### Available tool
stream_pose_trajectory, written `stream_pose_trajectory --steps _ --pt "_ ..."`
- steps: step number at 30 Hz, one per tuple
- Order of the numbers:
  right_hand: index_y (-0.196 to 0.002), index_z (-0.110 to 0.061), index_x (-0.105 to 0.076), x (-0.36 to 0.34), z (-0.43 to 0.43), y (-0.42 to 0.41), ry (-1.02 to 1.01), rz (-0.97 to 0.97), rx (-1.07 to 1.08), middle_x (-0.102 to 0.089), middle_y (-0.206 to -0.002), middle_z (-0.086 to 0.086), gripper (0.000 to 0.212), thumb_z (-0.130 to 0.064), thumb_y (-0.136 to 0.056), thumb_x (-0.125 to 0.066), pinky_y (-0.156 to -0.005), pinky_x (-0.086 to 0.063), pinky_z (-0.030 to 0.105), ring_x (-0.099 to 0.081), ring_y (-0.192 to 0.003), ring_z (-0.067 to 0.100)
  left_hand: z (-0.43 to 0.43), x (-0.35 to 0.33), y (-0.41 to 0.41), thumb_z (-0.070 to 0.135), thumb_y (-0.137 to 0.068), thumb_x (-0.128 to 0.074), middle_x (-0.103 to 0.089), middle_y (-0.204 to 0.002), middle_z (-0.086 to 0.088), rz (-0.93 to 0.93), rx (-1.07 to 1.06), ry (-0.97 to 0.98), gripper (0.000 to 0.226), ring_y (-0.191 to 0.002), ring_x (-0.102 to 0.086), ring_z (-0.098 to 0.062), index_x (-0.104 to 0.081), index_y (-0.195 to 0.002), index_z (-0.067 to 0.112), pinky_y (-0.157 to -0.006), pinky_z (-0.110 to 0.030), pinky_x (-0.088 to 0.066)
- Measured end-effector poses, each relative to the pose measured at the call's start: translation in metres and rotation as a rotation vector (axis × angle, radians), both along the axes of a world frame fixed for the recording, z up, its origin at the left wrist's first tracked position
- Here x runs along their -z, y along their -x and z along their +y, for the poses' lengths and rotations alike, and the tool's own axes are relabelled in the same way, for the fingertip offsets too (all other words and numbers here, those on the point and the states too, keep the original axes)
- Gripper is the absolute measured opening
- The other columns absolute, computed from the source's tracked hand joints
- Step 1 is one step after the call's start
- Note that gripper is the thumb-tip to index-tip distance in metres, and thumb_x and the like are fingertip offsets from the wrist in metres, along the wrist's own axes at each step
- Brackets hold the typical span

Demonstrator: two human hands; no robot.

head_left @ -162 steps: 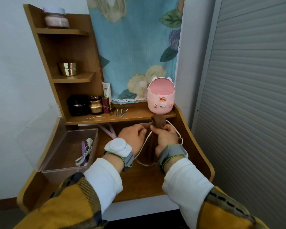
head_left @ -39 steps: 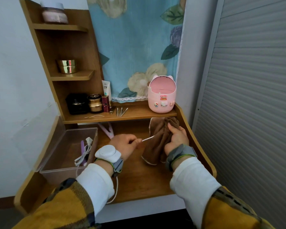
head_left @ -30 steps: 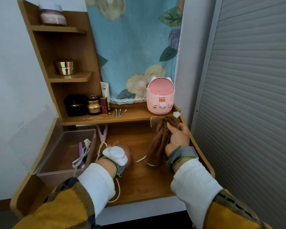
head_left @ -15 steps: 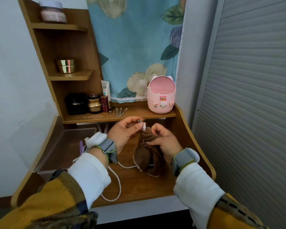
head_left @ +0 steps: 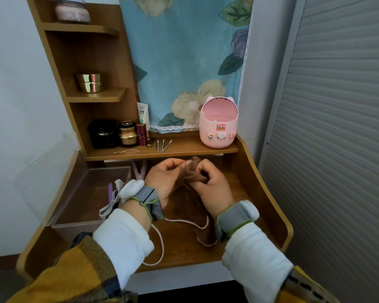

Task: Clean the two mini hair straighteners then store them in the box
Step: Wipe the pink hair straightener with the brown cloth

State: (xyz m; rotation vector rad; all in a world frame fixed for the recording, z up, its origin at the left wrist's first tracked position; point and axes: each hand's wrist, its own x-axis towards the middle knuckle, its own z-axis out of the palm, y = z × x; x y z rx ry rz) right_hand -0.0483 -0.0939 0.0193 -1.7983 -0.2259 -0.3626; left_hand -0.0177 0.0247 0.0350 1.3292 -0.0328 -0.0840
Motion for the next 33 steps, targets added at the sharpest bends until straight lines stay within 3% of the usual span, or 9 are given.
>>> stream_pose_trajectory --steps 2,5,9,12,15,21,25,30,33 --pt "-0.084 -0.021 -0.049 0.003 0.003 -0.002 0.131 -0.074 0.131 -0.056 -0.081 -0.006 0.025 -0.001 -0.078 -0.063 -0.061 -0.045 0.017 -0.053 -0.073 0.006 0.003 0.005 0.000 0.013 -0.087 -0.062 -0.069 -0.074 -0.009 0.032 0.031 0.045 0.009 -0.074 -0.064 -0.022 -0.068 -0.082 0.010 -0.084 -0.039 -0.052" --pt "-0.089 -0.028 -0.053 0.009 0.005 -0.002 -0.014 -0.002 0.130 -0.061 -0.087 -0.006 0.031 0.000 -0.079 -0.063 -0.066 -0.052 0.020 -0.059 -0.080 0.005 0.004 0.013 -0.001 0.013 -0.085 -0.063 -0.070 -0.070 -0.006 0.027 0.013 0.047 0.010 -0.074 -0.064 -0.022 -0.068 -0.078 0.011 -0.083 -0.037 -0.052" --pt "-0.079 -0.013 -0.059 0.007 0.005 -0.005 -0.439 0.174 0.063 -0.061 -0.076 0.010 0.021 0.007 -0.084 -0.054 -0.059 -0.053 0.029 -0.060 -0.070 0.020 0.000 0.019 0.002 0.012 -0.087 -0.061 -0.068 -0.061 0.007 -0.029 -0.039 0.003 0.012 -0.064 -0.060 -0.006 -0.066 -0.076 0.013 -0.060 -0.013 -0.052" --pt "-0.087 -0.009 -0.062 0.008 0.004 -0.009 -0.825 0.315 0.030 -0.063 -0.074 0.013 0.020 0.006 -0.088 -0.049 -0.055 -0.054 0.026 -0.062 -0.065 0.022 -0.003 0.021 0.005 0.012 -0.087 -0.061 -0.070 -0.069 0.007 -0.101 -0.066 0.015 0.018 -0.067 -0.057 -0.007 -0.072 -0.076 0.020 -0.062 -0.012 -0.050" --pt "-0.107 -0.012 -0.064 0.014 0.004 -0.009 -1.085 0.364 -0.124 -0.071 -0.090 0.014 0.024 -0.002 -0.092 -0.047 -0.073 -0.057 0.034 -0.069 -0.081 0.025 -0.001 0.022 0.003 0.020 -0.087 -0.063 -0.071 -0.083 0.005 -0.267 -0.132 -0.151 0.021 -0.071 -0.059 -0.004 -0.075 -0.078 0.034 -0.073 -0.020 -0.050" --pt "-0.096 -0.011 -0.056 0.014 0.007 -0.004 -0.969 0.272 -0.184 -0.067 -0.082 0.009 0.027 0.012 -0.087 -0.046 -0.060 -0.058 0.027 -0.068 -0.068 0.017 -0.001 0.020 0.003 0.026 -0.094 -0.053 -0.067 -0.112 0.009 -0.386 -0.119 -0.554 0.022 -0.106 -0.059 -0.003 -0.069 -0.109 0.029 -0.096 -0.017 -0.042" --pt "-0.086 -0.007 -0.058 0.012 0.002 -0.006 -0.998 0.286 -0.131 -0.067 -0.072 0.009 0.023 0.012 -0.086 -0.045 -0.059 -0.057 0.029 -0.067 -0.063 0.018 -0.004 0.025 0.009 0.028 -0.084 -0.062 -0.070 -0.111 0.005 -0.246 0.044 -0.236 0.021 -0.111 -0.062 -0.013 -0.072 -0.103 0.030 -0.104 -0.039 -0.043" --pt "-0.076 -0.009 -0.061 0.020 0.001 -0.012 -1.124 0.395 -0.119 -0.064 -0.078 0.018 0.023 0.006 -0.085 -0.046 -0.081 -0.051 0.042 -0.064 -0.074 0.030 -0.008 0.028 0.014 0.003 -0.078 -0.069 -0.071 -0.091 0.006 -0.273 0.015 -0.145 0.028 -0.090 -0.065 -0.010 -0.068 -0.092 0.027 -0.085 -0.021 -0.052" --pt "-0.074 -0.012 -0.061 0.025 0.001 -0.014 -1.114 0.408 -0.072 -0.065 -0.076 0.016 0.026 0.006 -0.085 -0.046 -0.071 -0.054 0.037 -0.065 -0.067 0.026 -0.011 0.030 0.014 -0.001 -0.072 -0.072 -0.070 -0.084 0.004 -0.291 -0.014 -0.140 0.027 -0.081 -0.064 -0.008 -0.066 -0.085 0.022 -0.077 -0.018 -0.052"
